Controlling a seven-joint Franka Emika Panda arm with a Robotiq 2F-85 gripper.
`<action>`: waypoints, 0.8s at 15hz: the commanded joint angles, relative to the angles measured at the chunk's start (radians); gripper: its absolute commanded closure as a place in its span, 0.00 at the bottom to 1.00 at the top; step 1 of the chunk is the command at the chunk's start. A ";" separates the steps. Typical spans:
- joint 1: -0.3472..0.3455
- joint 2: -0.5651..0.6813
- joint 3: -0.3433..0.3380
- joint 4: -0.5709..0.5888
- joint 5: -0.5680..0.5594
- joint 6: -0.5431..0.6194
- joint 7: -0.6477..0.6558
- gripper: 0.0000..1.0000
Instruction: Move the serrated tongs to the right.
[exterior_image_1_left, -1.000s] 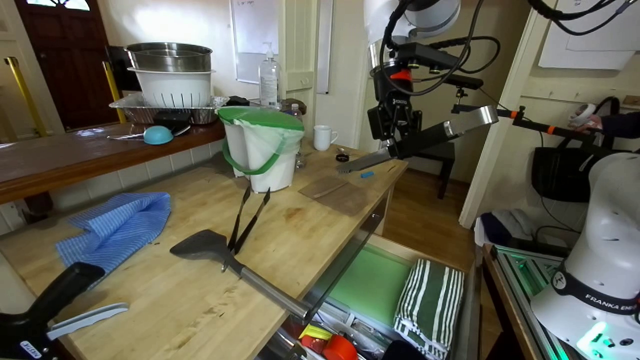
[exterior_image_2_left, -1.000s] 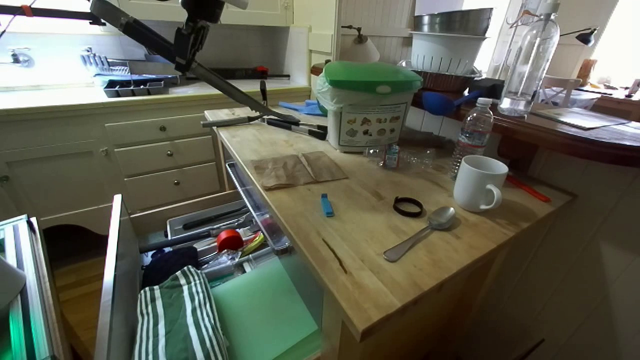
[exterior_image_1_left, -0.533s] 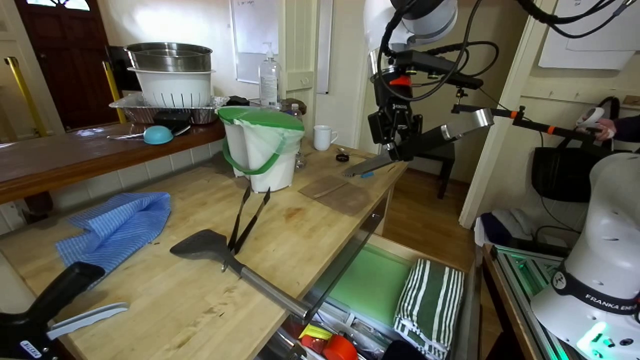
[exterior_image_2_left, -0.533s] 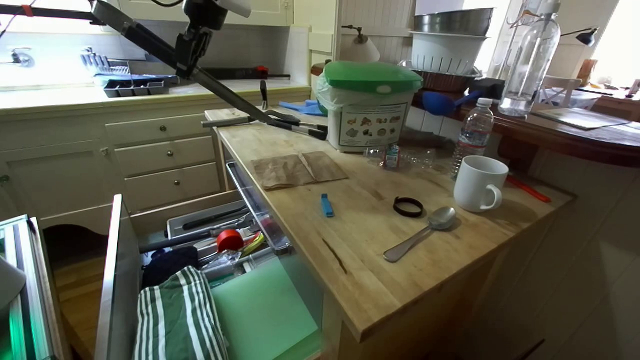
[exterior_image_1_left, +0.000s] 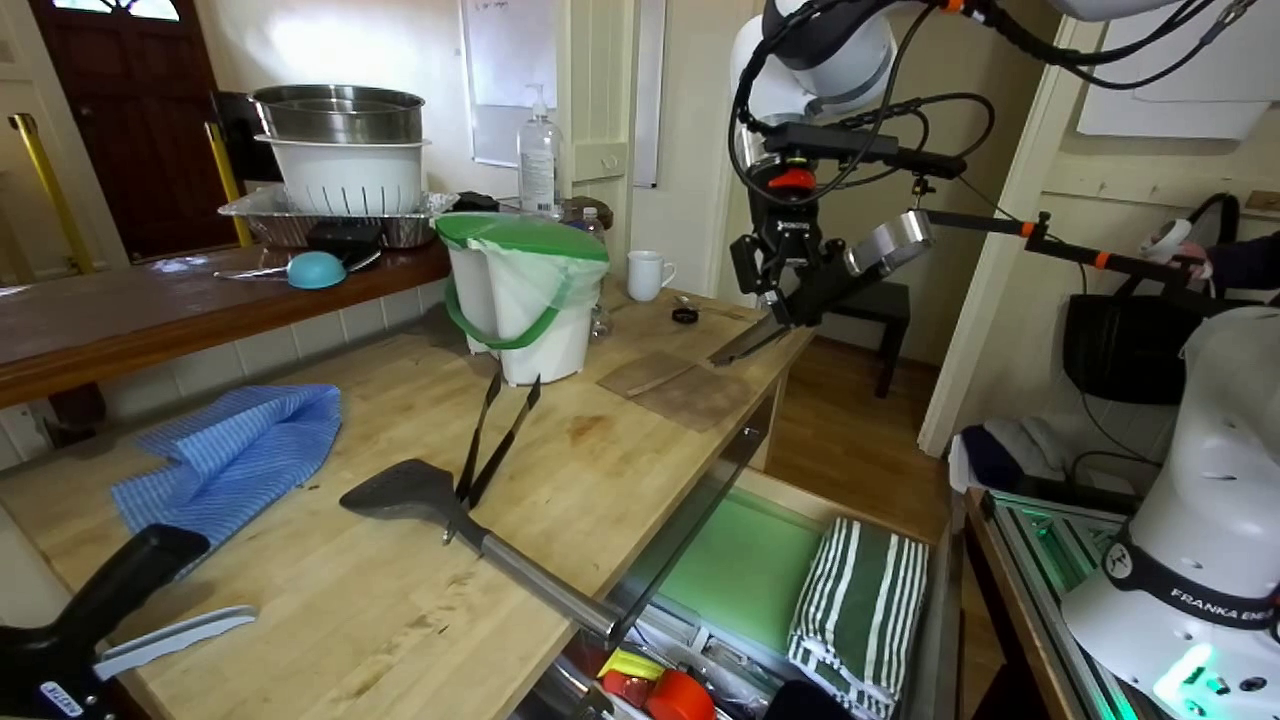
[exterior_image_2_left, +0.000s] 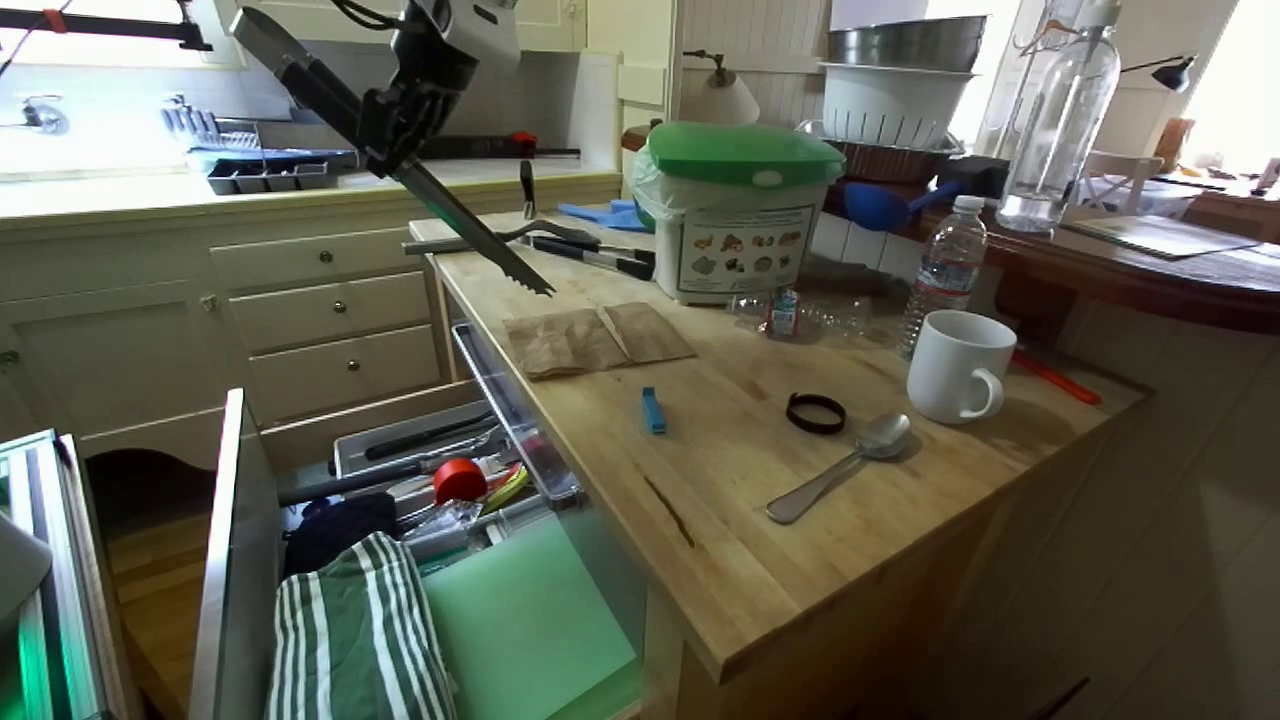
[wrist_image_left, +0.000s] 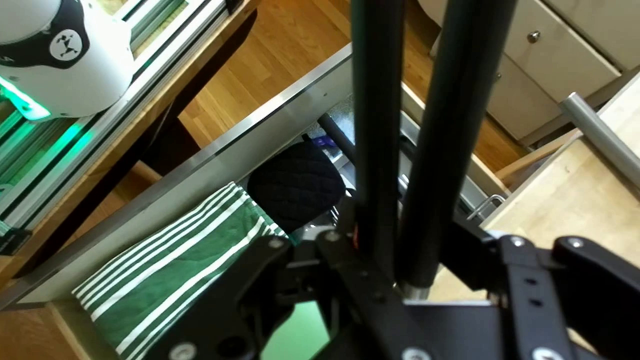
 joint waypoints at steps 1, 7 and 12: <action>-0.012 0.033 -0.015 0.034 0.069 -0.061 -0.068 0.86; -0.025 0.066 -0.035 0.047 0.116 -0.068 -0.068 0.86; -0.038 0.080 -0.047 0.068 0.129 -0.061 -0.064 0.86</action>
